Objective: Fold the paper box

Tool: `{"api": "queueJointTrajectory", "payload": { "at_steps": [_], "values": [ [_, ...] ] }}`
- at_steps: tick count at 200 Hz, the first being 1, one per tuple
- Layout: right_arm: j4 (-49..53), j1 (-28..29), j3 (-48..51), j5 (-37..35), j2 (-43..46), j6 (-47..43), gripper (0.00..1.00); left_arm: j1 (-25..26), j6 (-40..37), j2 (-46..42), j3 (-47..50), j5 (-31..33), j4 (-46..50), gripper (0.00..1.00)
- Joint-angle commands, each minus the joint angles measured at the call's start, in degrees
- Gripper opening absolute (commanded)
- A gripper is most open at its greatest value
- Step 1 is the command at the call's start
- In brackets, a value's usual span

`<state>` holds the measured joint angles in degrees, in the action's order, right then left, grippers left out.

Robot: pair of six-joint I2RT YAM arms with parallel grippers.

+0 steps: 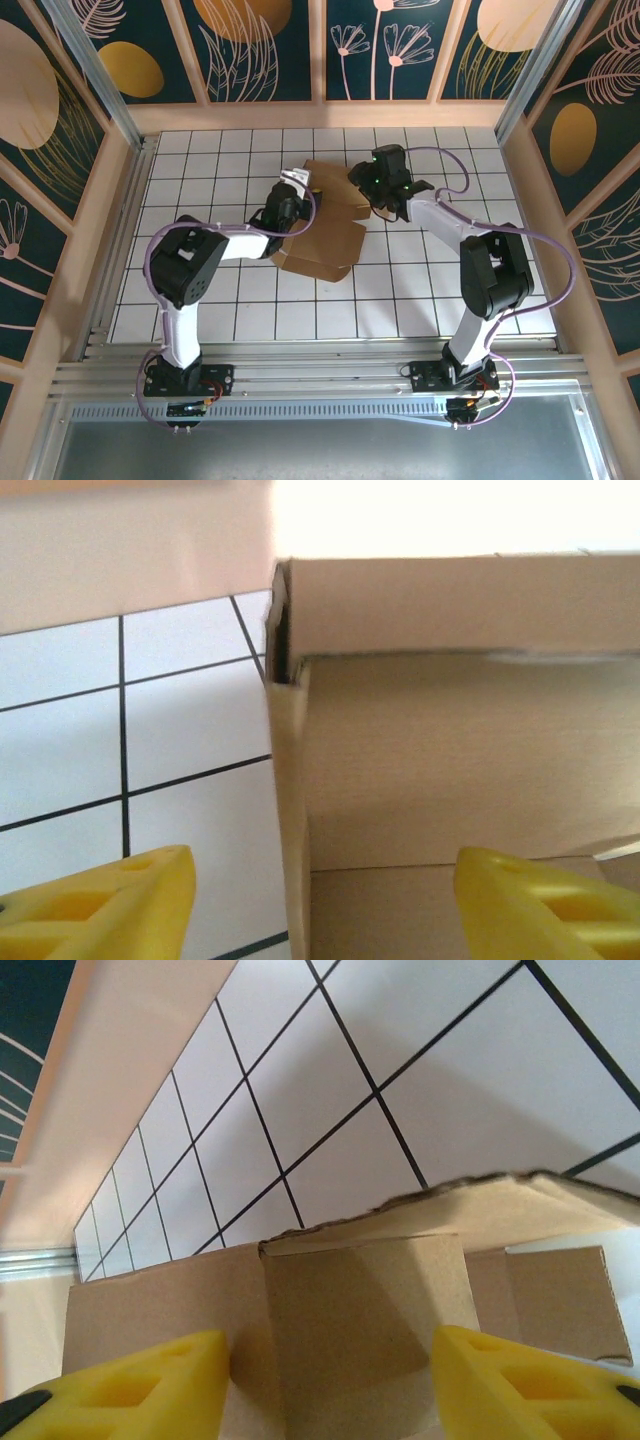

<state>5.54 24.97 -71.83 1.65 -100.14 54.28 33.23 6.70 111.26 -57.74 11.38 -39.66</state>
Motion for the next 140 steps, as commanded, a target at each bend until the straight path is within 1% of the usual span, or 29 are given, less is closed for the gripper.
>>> {"api": "queueJointTrajectory", "payload": {
  "at_steps": [1,14,23,35,48,53,64,79,86,94,116,140],
  "values": [
    [-1.17,0.52,1.43,-1.35,0.11,-5.60,0.56,0.34,1.68,-6.76,3.33,-2.35,-1.53,0.78],
    [-1.35,0.60,1.44,-0.80,-0.07,-6.19,0.56,0.27,2.82,-11.13,5.43,-2.36,0.72,0.81],
    [-1.34,0.62,1.22,-0.51,-0.15,-6.65,0.57,0.34,4.11,-15.24,6.21,-2.14,3.73,0.81],
    [-1.39,0.65,1.00,-0.33,-0.15,-7.16,0.57,0.28,6.74,-19.98,6.05,-1.11,8.98,0.79],
    [-1.81,0.68,0.91,0.10,-0.20,-7.48,0.57,-0.03,9.64,-22.68,2.48,-0.51,17.65,0.79],
    [-1.82,0.66,0.83,0.26,-0.20,-7.48,0.57,-0.36,10.68,-22.61,-1.46,-1.19,22.03,0.79],
    [-1.71,0.64,0.64,0.50,-0.20,-7.57,0.57,-1.95,13.41,-19.72,-10.47,-4.09,33.33,0.77],
    [-1.66,0.63,0.64,0.55,0.05,-7.94,0.57,-4.67,17.23,-13.64,-24.27,-9.34,47.13,0.71],
    [-1.65,0.61,0.64,0.54,0.12,-8.04,0.57,-5.88,19.04,-9.13,-30.20,-11.32,52.34,0.67],
    [-1.69,0.60,0.56,0.84,0.07,-8.31,0.57,-7.31,20.02,-5.14,-36.67,-14.31,56.64,0.63],
    [-1.39,0.61,-0.35,2.84,-0.37,-9.45,0.57,-10.02,20.25,4.52,-50.40,-22.17,64.29,0.61],
    [-0.46,0.54,-1.46,3.40,-0.50,-10.82,0.58,-10.96,17.69,12.49,-59.74,-25.86,69.92,0.63]
  ]
}}
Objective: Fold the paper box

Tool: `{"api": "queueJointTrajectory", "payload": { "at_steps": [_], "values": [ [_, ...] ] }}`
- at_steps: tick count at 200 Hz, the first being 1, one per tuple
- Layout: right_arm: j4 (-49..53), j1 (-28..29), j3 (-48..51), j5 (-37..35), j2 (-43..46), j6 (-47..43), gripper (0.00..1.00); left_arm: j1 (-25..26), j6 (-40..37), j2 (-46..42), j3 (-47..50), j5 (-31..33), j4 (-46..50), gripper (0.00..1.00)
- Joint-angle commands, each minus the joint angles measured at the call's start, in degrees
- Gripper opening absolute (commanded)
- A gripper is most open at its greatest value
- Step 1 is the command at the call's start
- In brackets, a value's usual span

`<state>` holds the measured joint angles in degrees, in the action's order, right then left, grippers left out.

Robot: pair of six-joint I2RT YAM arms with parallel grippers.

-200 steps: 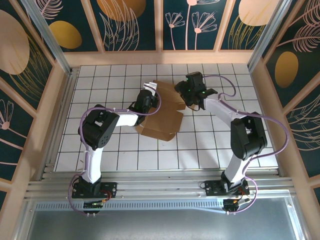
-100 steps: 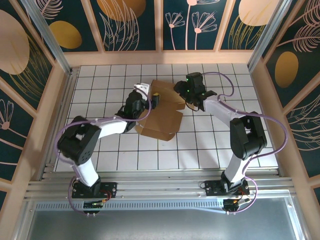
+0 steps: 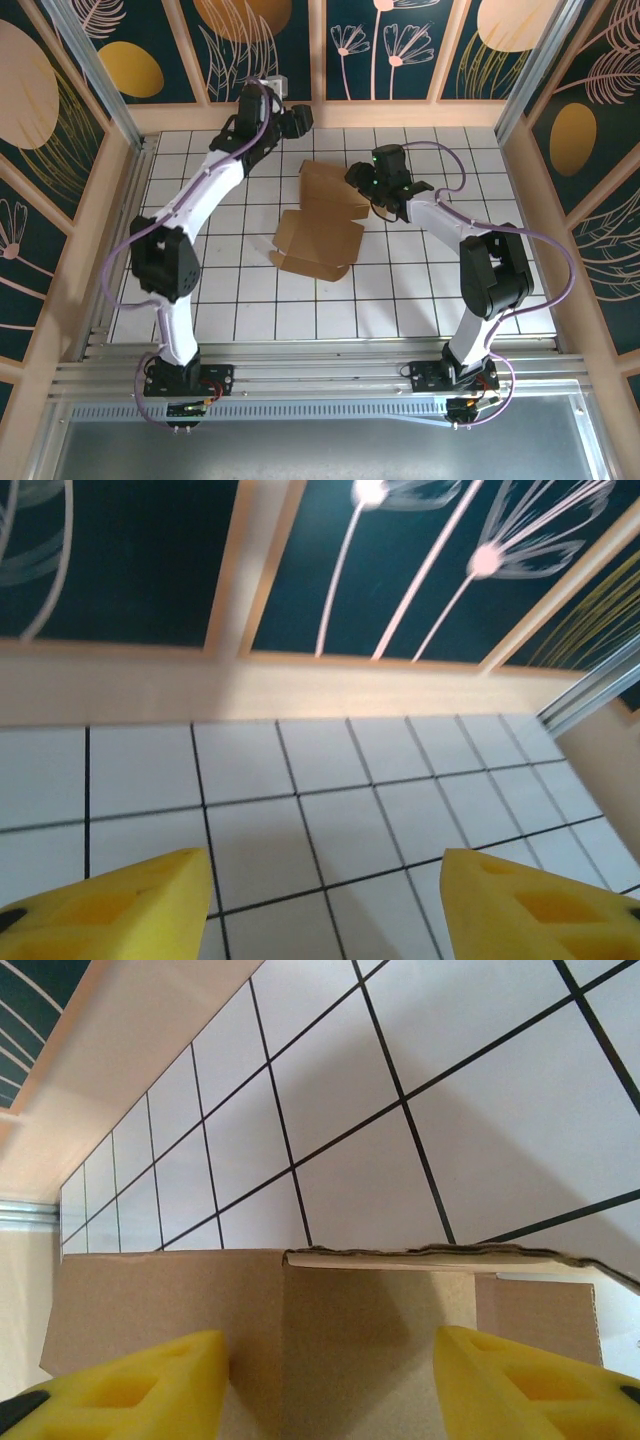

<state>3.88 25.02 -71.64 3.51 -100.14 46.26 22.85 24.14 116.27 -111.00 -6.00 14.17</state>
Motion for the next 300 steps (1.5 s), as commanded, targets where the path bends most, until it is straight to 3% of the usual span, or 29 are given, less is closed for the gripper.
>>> {"api": "queueJointTrajectory", "payload": {
  "at_steps": [1,39,83,97,128,175,204,236,245,280,300],
  "values": [
    [1.21,0.48,-1.66,1.57,-0.50,-2.91,0.58,-0.60,0.14,7.66,-6.71,-8.72,16.16,0.63],
    [1.73,-0.09,-2.78,4.26,-1.24,-4.96,0.58,-0.97,0.86,10.85,-5.23,-17.95,11.97,0.69],
    [2.73,-0.31,-5.15,5.54,-3.46,-7.37,0.58,-0.97,1.82,6.62,5.09,-11.08,8.86,0.68],
    [3.50,-0.39,-6.34,5.76,-4.55,-8.39,0.58,-0.97,2.85,4.93,9.55,-12.64,6.24,0.66],
    [4.37,-0.40,-8.16,6.33,-5.83,-8.82,0.57,-0.97,8.46,1.64,17.81,-14.82,0.66,0.50],
    [4.87,-0.27,-8.71,7.40,-6.56,-8.66,0.57,-0.97,11.91,-2.62,24.30,-14.32,-5.39,0.51],
    [1.36,-0.08,-5.78,9.65,-6.07,-5.84,0.54,-0.60,14.78,-4.49,27.92,-14.50,-9.26,0.54],
    [-3.25,0.82,-2.09,11.56,-5.28,-2.55,0.53,1.05,15.52,-8.19,35.27,-7.67,-14.86,0.58],
    [-4.02,0.95,-1.53,11.88,-5.10,-2.29,0.48,1.05,15.57,-8.64,36.20,-6.96,-15.58,0.60],
    [-2.54,0.94,-1.84,10.31,-5.95,-3.48,0.40,1.05,13.03,-11.34,36.82,-5.34,-14.33,0.72],
    [-2.12,0.91,-1.68,9.86,-5.83,-3.87,0.41,1.08,12.49,-14.39,36.82,-1.99,-12.02,0.78]
  ]
}}
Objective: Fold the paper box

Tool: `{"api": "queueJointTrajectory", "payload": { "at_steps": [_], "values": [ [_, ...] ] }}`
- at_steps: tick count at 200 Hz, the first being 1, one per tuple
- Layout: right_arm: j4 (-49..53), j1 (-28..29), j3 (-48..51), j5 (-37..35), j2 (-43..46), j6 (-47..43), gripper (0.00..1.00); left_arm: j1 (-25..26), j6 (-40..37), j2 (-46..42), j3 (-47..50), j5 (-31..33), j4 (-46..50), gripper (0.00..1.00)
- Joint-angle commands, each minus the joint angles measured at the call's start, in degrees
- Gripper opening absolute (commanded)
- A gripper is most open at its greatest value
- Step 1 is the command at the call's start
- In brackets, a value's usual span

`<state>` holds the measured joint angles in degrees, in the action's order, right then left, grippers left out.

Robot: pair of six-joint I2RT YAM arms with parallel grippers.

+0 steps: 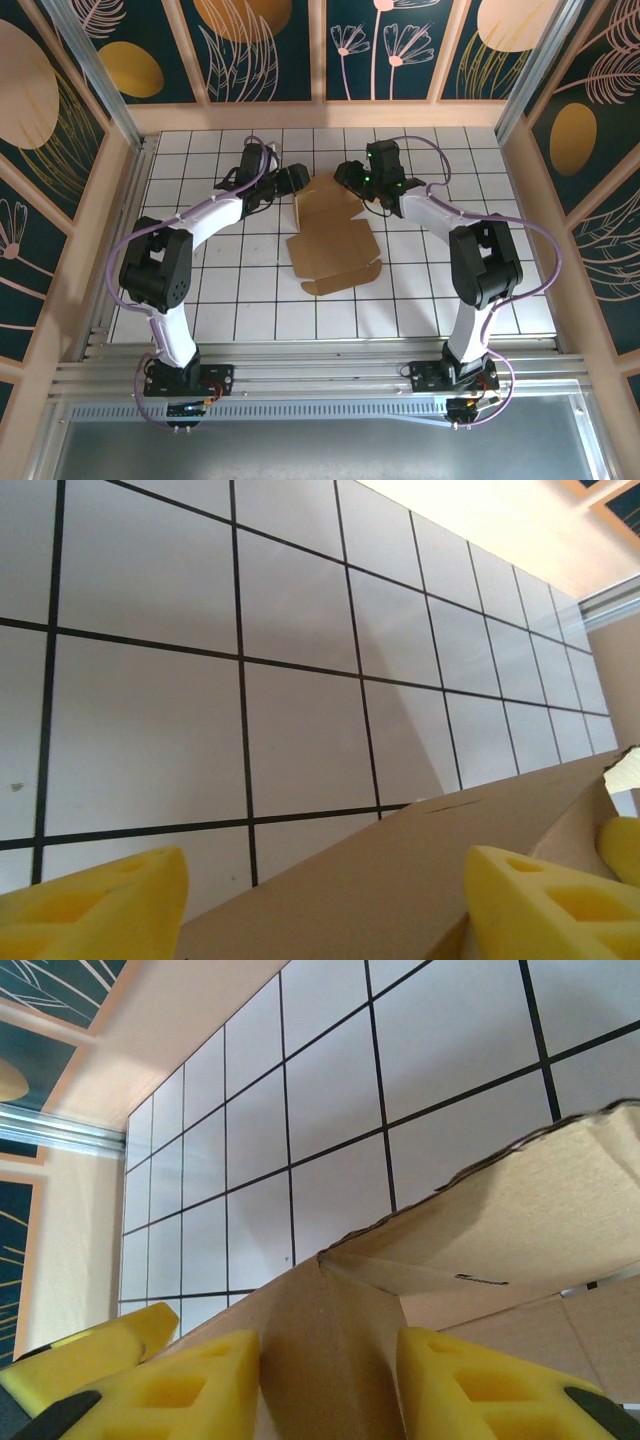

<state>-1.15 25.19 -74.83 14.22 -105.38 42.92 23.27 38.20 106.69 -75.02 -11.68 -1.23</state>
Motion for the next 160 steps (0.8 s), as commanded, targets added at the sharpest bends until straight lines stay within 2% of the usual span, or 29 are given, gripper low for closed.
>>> {"api": "queueJointTrajectory", "payload": {
  "at_steps": [1,14,36,59,80,105,132,160],
  "values": [
    [2.86,0.69,1.52,-0.86,-0.55,-0.49,0.42,0.65,-1.51,-4.95,0.84,3.87,3.59,0.78],
    [3.06,0.75,1.71,-1.01,-0.19,-0.78,0.43,0.64,-0.04,-7.66,1.36,5.81,5.57,0.80],
    [3.69,0.91,1.79,-1.93,0.44,-2.04,0.44,0.85,7.12,-13.38,4.65,8.84,8.05,0.80],
    [4.44,1.02,1.76,-2.68,0.69,-2.85,0.44,1.90,16.05,-17.56,11.89,7.07,2.55,0.78],
    [4.33,1.06,1.88,-2.88,0.94,-2.98,0.40,2.72,21.37,-18.51,15.66,7.72,-1.28,0.77],
    [4.52,1.03,1.90,-2.88,1.12,-2.90,0.38,3.08,23.62,-15.77,15.15,6.70,-3.43,0.74],
    [4.85,1.11,1.99,-2.80,1.32,-3.23,0.41,4.28,23.08,-11.61,11.48,5.51,-1.53,0.72],
    [5.12,1.35,2.08,-2.68,1.47,-3.82,0.44,4.57,23.18,-9.16,10.75,4.75,-2.95,0.65]
  ]
}}
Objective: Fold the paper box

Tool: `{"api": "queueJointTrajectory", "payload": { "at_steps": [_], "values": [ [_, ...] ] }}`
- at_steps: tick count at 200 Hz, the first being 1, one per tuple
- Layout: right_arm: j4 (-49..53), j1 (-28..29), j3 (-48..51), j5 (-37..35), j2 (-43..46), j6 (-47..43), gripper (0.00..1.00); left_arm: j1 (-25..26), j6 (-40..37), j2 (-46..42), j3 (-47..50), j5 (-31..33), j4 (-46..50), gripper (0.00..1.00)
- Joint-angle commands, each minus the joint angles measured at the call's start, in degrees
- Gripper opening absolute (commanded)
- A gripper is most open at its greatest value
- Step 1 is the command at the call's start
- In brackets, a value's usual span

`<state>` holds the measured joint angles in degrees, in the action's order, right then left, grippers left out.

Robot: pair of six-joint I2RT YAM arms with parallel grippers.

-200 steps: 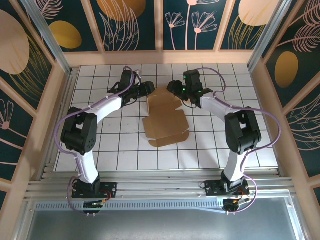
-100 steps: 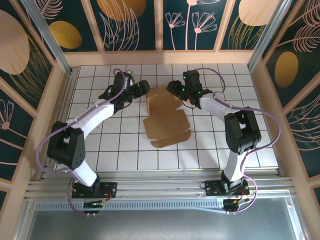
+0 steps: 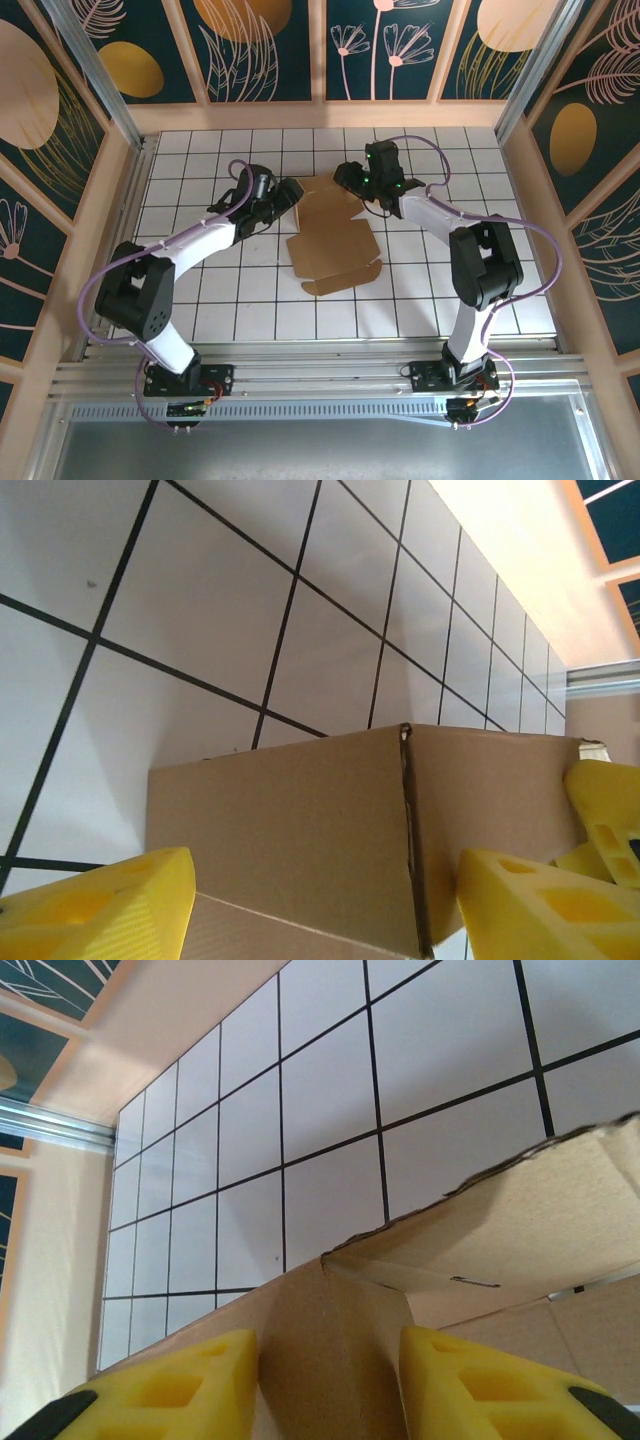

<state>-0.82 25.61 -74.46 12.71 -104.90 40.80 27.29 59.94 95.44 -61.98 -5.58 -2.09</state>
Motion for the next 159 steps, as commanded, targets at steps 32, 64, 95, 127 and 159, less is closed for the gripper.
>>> {"api": "queueJointTrajectory", "payload": {
  "at_steps": [32,64,95,127,159],
  "values": [
    [6.35,1.03,1.00,-2.50,2.43,-2.97,0.48,0.57,1.59,4.04,-1.68,-0.91,-1.69,0.56],
    [9.29,0.94,-1.16,-4.71,4.35,-5.40,0.56,0.57,1.18,3.97,-1.19,-0.33,-1.43,0.53],
    [11.28,-0.65,-1.91,-6.06,7.26,-6.61,0.62,0.57,0.75,4.23,-1.48,-0.14,-1.01,0.53],
    [8.48,-2.53,5.33,-5.47,13.61,-5.96,0.63,0.57,0.55,4.05,-1.74,-0.04,-0.84,0.53],
    [0.31,-3.28,17.28,-2.46,19.65,-3.48,0.63,0.57,-0.50,4.15,-2.70,0.13,-0.04,0.53]
  ]
}}
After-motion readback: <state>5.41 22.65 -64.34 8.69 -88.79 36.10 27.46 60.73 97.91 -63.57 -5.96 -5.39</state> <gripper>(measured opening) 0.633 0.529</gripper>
